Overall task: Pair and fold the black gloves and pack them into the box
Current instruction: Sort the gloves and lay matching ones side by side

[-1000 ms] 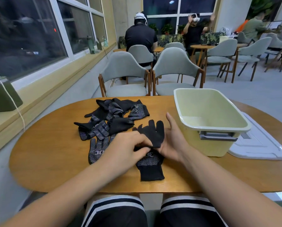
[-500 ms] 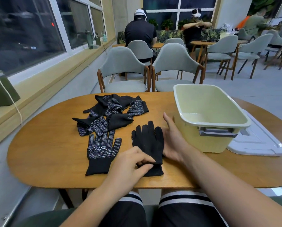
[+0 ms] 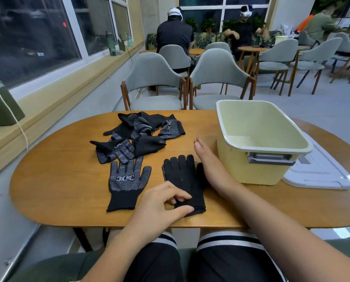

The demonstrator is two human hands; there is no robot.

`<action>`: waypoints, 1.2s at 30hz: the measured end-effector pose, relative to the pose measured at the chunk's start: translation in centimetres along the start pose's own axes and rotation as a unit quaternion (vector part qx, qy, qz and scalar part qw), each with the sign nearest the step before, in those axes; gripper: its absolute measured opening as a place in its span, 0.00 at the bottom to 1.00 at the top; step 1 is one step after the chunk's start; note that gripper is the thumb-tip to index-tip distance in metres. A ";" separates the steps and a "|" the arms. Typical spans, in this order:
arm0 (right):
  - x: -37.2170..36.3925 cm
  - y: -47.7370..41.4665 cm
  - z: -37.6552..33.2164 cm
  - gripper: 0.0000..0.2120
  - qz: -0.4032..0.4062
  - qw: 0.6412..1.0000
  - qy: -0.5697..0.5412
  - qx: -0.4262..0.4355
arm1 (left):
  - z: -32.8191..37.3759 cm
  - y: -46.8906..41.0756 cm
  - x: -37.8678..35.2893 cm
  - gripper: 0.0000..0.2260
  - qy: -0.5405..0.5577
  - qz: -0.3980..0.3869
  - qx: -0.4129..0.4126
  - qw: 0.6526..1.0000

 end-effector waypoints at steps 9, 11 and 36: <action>0.8 5.9 0.6 0.16 0.007 0.965 0.215 0.152 | -1.0 -1.1 1.1 0.08 0.140 0.034 0.109 0.984; 1.0 6.9 0.3 0.11 0.013 0.959 0.228 0.165 | -1.1 -1.6 1.6 0.07 0.156 0.042 0.130 0.978; -0.3 8.5 0.1 0.02 -0.102 0.915 0.302 0.248 | -4.7 -10.0 3.7 0.02 -0.105 0.084 0.090 0.987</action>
Point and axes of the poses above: each hand's wrist, its own y-axis away from the middle knuckle, its own x-axis out of the back of the hand, z = x × y, the point moved 4 cm from there along -y, towards the middle knuckle, and after that the axes turned 10 degrees about x, right-handed, at the moved point
